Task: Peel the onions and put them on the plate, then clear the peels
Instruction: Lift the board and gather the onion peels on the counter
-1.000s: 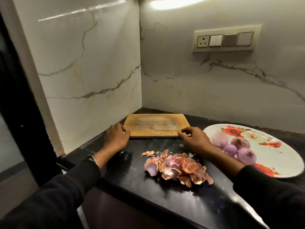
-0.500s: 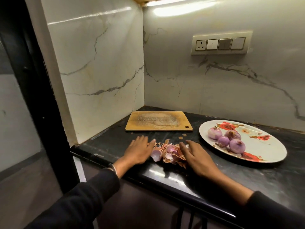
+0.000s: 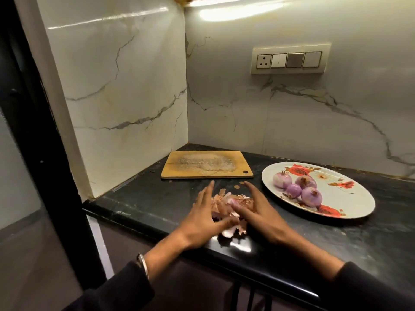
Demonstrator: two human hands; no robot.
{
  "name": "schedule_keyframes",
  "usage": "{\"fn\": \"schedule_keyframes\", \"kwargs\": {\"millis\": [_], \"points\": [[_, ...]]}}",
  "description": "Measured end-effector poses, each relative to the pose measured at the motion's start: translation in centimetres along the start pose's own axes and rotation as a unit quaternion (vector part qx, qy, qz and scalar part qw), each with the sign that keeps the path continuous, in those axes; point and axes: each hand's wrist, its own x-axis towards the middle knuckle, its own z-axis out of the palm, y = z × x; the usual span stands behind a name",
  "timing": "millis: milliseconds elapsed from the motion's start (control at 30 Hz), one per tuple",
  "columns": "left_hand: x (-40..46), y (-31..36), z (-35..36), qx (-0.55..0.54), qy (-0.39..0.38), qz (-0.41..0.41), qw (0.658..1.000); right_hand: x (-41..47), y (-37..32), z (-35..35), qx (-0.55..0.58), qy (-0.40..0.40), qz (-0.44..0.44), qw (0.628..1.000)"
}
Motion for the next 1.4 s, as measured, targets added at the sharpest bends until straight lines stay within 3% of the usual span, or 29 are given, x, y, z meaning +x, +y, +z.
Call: {"fn": "schedule_keyframes", "kwargs": {"millis": [133,333,433,567,833,1133,1233,1400], "points": [[1.4,0.3,1.1,0.121,-0.065,0.028,0.990,0.9,-0.8,0.5,-0.007,-0.038,-0.047,0.998],[2.2,0.2,2.2,0.106,-0.002,0.010,0.994,4.6,-0.4,-0.2,-0.006,0.077,0.021,0.997],[2.1,0.3,2.4,0.122,-0.003,0.015,0.992,5.9,0.0,-0.3,-0.019,0.031,0.063,0.997],[2.3,0.6,2.5,0.130,0.006,0.020,0.991,5.1,-0.5,-0.6,0.041,-0.049,0.003,0.998],[3.9,0.4,2.5,0.119,0.043,0.015,0.992,2.1,0.7,-2.3,0.033,-0.188,-0.060,0.980],[4.6,0.7,1.9,0.074,0.014,-0.010,0.997,1.5,0.1,-1.5,-0.131,-0.149,-0.078,0.977],[4.6,1.2,2.0,0.077,0.014,-0.019,0.997,1.0,-1.2,-1.0,-0.086,-0.115,-0.020,0.989],[4.9,2.0,3.3,0.083,0.055,-0.047,0.994,1.7,-2.4,1.7,-0.010,0.021,0.061,0.998]]}}
